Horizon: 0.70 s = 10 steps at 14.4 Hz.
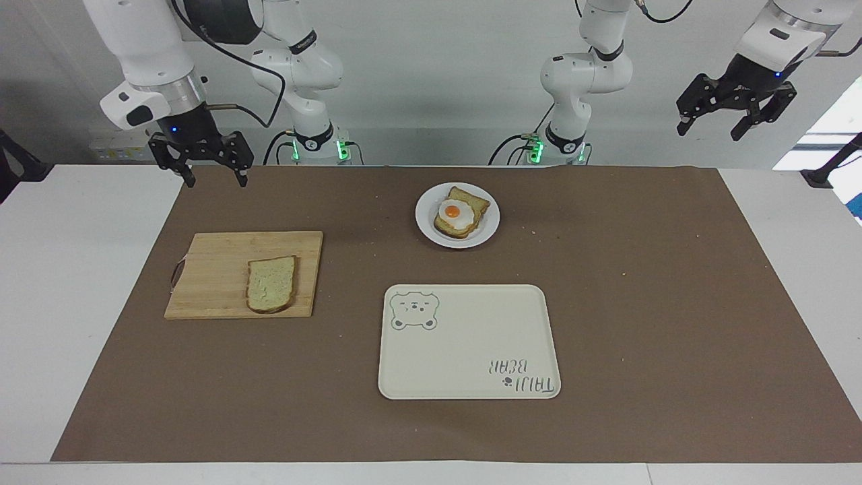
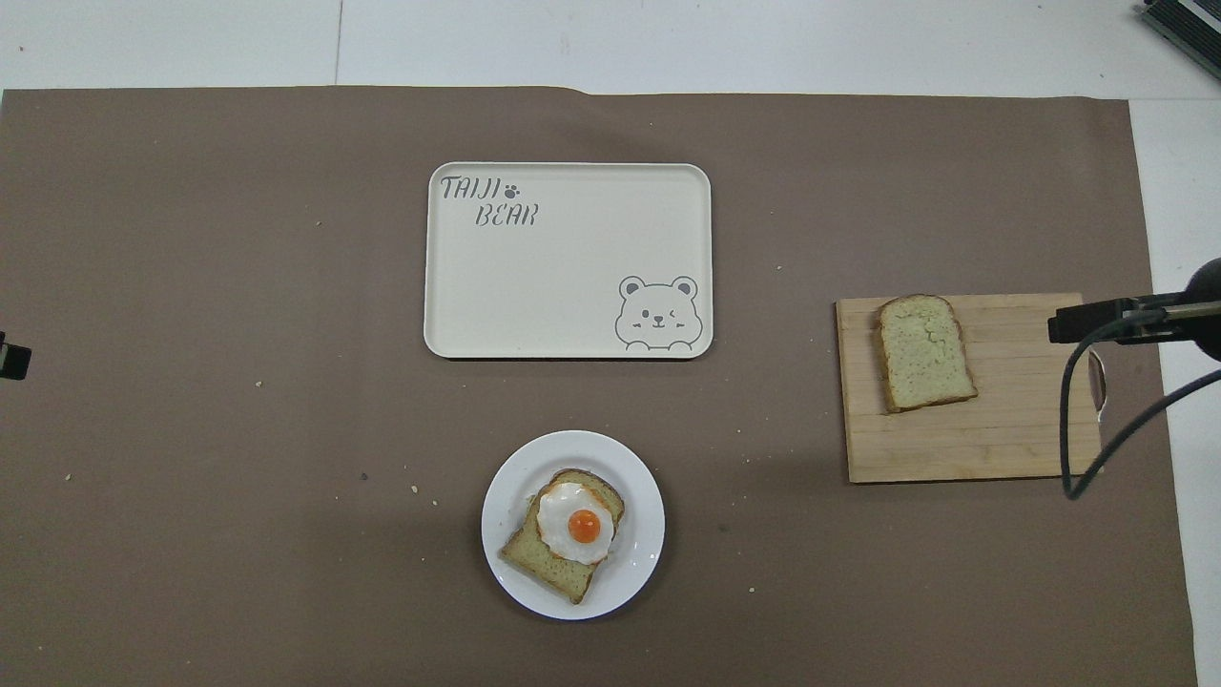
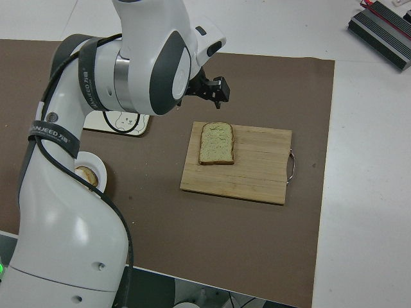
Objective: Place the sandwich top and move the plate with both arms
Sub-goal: 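Reach the right gripper over the bread slice on the wooden board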
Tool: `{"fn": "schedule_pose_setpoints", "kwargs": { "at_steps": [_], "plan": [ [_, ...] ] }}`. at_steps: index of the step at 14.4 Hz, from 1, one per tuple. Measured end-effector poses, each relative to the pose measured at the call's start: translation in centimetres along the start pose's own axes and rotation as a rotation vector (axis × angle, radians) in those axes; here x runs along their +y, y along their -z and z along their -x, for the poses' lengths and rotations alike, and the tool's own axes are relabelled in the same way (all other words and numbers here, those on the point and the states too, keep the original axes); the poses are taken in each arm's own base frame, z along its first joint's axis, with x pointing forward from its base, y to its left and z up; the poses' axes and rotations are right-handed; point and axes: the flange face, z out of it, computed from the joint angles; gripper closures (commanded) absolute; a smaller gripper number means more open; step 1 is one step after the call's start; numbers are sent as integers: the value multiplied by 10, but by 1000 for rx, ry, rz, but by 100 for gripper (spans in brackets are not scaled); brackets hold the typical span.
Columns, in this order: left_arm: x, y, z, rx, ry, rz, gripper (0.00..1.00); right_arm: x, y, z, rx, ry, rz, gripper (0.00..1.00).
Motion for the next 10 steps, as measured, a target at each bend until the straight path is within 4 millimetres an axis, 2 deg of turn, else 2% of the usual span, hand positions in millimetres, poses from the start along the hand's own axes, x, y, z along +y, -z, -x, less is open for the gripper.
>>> {"fn": "schedule_pose_setpoints", "kwargs": {
  "at_steps": [6,10],
  "plan": [
    [0,0,0,0,0,0,0,45,-90,-35,-19,178,-1,0],
    [0,0,0,0,0,0,0,41,-156,-56,-13,199,-10,0]
  ]
}}
